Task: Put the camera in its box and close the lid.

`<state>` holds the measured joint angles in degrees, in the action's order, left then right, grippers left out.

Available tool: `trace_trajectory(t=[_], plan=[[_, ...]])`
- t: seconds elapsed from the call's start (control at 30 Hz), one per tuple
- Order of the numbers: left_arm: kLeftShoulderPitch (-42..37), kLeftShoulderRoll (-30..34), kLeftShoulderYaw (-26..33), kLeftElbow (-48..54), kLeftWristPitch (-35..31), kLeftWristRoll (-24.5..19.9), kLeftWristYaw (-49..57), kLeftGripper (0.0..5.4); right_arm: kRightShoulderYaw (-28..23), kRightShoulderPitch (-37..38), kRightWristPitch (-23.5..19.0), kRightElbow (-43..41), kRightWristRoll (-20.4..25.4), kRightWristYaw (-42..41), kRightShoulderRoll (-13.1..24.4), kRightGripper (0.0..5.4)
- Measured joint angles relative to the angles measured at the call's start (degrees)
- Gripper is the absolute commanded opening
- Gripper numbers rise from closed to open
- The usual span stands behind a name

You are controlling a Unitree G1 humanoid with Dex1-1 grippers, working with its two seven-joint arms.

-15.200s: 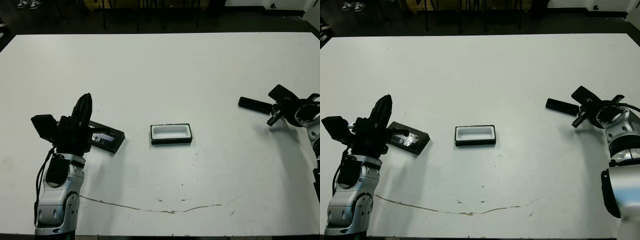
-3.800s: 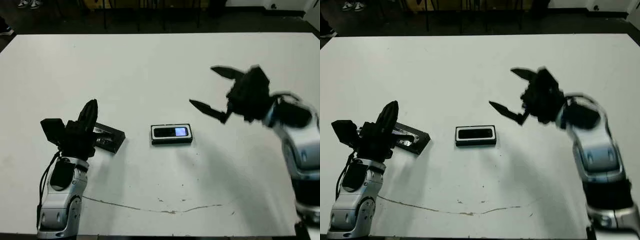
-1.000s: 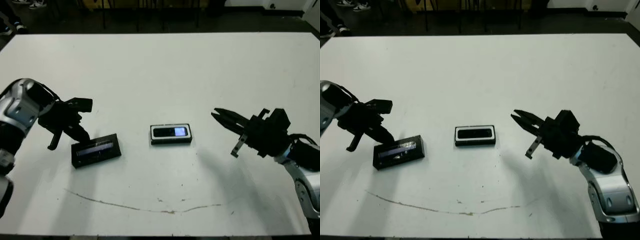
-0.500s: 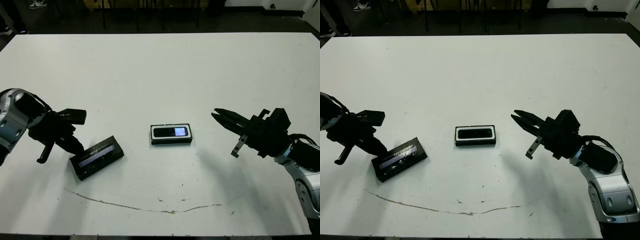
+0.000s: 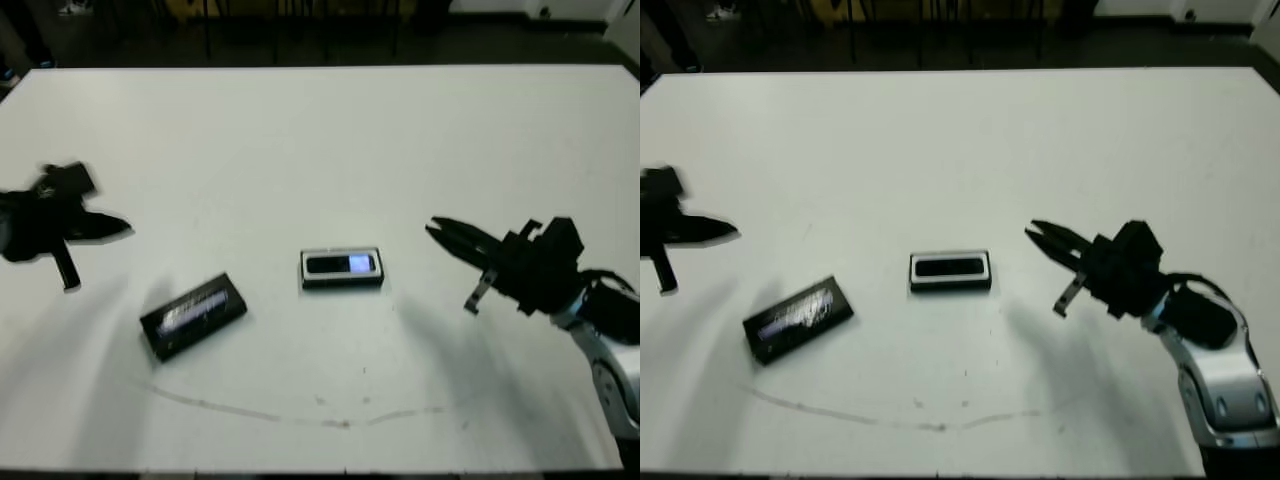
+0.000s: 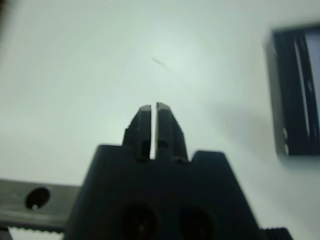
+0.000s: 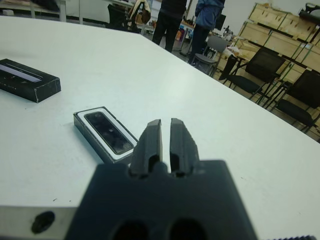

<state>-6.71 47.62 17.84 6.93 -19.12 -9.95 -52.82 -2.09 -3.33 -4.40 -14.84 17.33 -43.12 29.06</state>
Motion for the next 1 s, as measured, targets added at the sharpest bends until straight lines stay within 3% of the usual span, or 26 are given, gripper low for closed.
trace_trajectory(t=[0.17, 0.33, 0.5, 1.0], plan=[[8.79, -8.70, 11.58, 19.30, -12.47, -11.70, 11.07, 0.09, 0.12, -0.08, -0.59, -0.17, 0.09, 0.14, 0.05, 0.00], [13.75, -12.88, 13.76, 28.16, -14.12, -17.34, 15.60, 0.80, 0.15, -0.04, -1.29, -1.02, 0.03, 0.37, 0.16, 0.00], [17.57, -11.16, 10.82, 33.41, -13.83, -18.21, 14.62, 1.71, 0.15, 0.28, -1.25, -0.81, 0.10, 0.36, 0.13, 0.00], [22.09, -4.57, -0.51, 31.06, -11.07, -15.53, 7.88, 4.48, 0.12, 1.69, -1.46, -1.57, 0.27, 0.43, 0.12, 0.00]])
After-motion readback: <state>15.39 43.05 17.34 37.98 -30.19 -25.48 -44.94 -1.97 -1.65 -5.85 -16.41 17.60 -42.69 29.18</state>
